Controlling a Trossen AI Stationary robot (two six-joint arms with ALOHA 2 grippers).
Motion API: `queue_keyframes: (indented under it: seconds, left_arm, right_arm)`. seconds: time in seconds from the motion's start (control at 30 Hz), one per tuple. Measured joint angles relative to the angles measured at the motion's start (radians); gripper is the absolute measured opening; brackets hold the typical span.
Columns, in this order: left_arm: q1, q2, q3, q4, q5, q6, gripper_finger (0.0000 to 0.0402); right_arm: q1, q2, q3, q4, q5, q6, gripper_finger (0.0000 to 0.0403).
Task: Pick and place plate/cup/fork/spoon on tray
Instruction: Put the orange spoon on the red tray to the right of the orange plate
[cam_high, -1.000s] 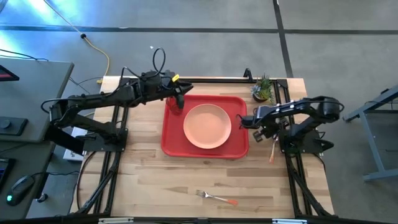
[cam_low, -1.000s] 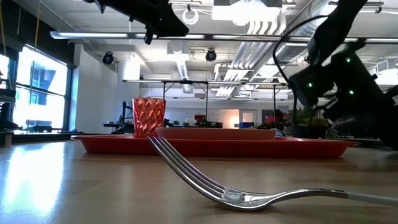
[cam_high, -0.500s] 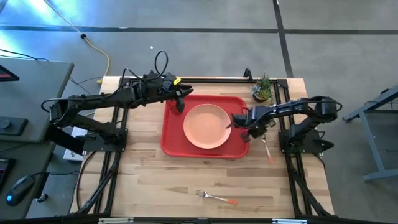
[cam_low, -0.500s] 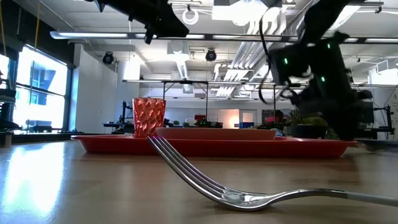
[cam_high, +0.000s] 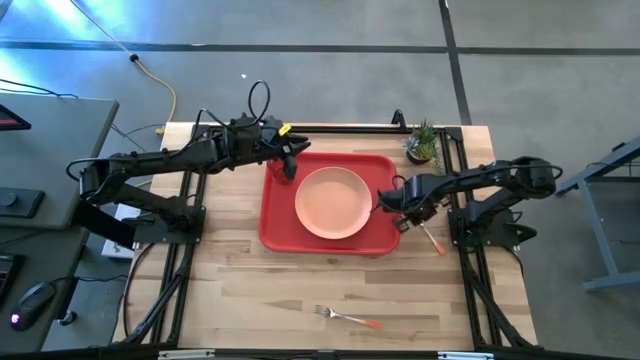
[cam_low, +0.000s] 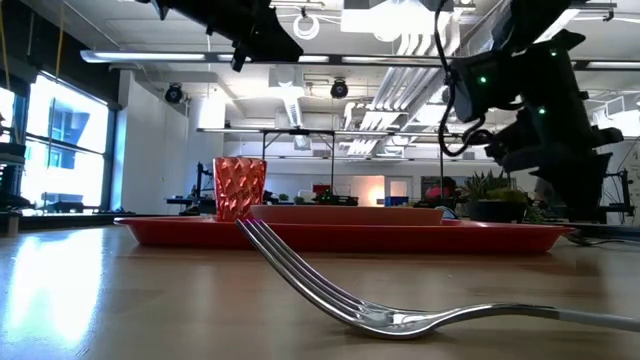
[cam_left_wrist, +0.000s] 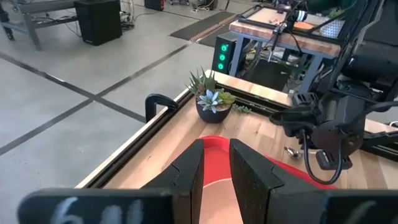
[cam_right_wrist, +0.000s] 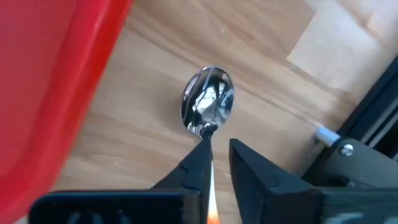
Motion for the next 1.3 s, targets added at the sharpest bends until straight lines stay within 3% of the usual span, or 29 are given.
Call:
queue_keyframes:
  seconds: [0.23,0.43,0.57,0.83,1.03,1.17,1.3]
  left_arm:
    - [-0.008,0.0,0.0,-0.043,0.001,0.0,0.0064]
    - [-0.008,0.0,0.0,-0.048,0.001,0.0,0.0064]
    - [-0.01,0.0,0.0,-0.062,0.001,0.0,0.0064]
    - [-0.008,0.0,0.0,-0.072,0.002,0.0,0.0064]
    - [-0.008,-0.025,0.001,-0.094,0.002,0.0,0.0064]
    - [0.0,-0.036,0.001,-0.099,0.0,0.053,0.0064]
    - [0.019,-0.028,0.001,-0.085,-0.029,0.077,0.0064]
  right_arm:
    - [0.018,0.0,-0.055,0.068,-0.071,-0.019,0.0126]
    - [0.035,-0.007,-0.171,0.221,-0.148,0.052,0.0137]
    - [0.037,-0.018,-0.188,0.242,-0.151,0.08,0.0116]
    - [0.028,-0.057,-0.181,0.261,-0.149,0.122,0.0008]
    - [0.031,-0.189,-0.122,0.094,-0.051,0.298,0.0006]
    - [0.015,-0.283,-0.057,0.104,0.112,0.422,0.0006]
    - [-0.037,-0.293,-0.03,0.231,0.257,0.481,0.0003]
